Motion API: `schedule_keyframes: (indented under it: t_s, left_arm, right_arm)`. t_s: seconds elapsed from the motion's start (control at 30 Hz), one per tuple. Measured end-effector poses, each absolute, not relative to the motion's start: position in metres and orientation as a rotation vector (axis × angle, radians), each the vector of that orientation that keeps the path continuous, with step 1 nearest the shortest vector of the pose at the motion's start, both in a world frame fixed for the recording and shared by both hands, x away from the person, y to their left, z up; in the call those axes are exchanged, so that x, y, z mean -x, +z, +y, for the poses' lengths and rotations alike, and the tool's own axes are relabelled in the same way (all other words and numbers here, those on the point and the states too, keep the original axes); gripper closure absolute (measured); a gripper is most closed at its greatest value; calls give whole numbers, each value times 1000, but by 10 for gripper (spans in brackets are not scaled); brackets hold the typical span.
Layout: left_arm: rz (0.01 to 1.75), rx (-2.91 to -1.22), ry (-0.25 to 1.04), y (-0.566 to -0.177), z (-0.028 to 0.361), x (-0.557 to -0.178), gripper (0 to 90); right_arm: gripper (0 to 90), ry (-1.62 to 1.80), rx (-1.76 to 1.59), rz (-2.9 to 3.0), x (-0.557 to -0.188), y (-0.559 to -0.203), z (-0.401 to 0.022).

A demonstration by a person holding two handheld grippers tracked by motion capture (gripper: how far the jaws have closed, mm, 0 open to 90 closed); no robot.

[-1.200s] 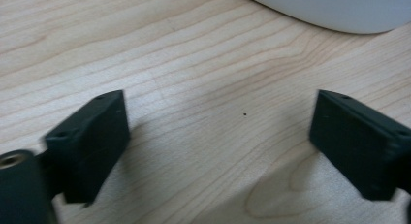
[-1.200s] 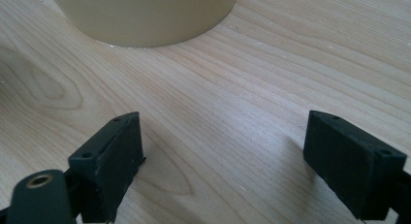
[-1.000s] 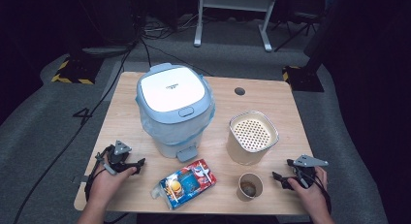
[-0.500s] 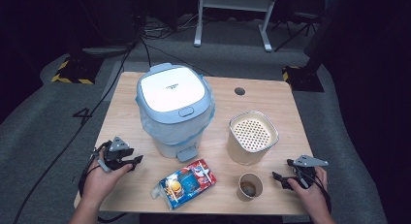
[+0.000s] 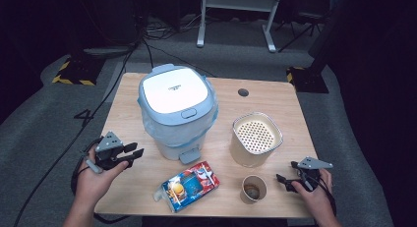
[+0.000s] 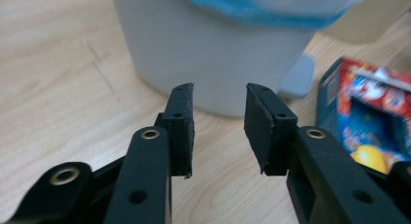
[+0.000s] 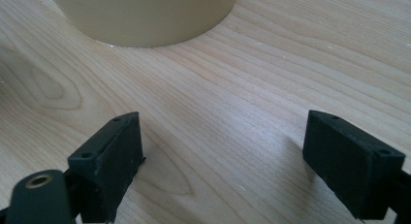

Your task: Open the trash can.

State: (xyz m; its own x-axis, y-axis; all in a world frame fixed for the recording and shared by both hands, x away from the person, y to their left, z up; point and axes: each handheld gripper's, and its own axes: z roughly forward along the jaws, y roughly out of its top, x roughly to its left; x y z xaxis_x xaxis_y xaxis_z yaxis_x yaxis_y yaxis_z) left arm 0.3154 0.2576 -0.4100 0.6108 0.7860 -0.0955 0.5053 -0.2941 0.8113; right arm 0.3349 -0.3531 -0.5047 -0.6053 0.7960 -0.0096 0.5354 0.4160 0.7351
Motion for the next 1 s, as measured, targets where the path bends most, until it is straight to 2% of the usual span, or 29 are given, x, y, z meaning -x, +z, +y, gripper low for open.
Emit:
schedule_keyframes:
  t_s: [0.37,0.67,1.0]
  left_arm:
    - [922,-1820,426,-373,258,-307,698]
    - [858,-1808,430,-341,255,-305,745]
    - [803,-1831,413,-312,244,-310,897]
  right_arm:
    - [144,1009,-1143,2318,-335,-505,-353]
    - [144,1009,-1142,2318,-335,-505,-353]
    - [144,1009,-1143,2318,-335,-505,-353]
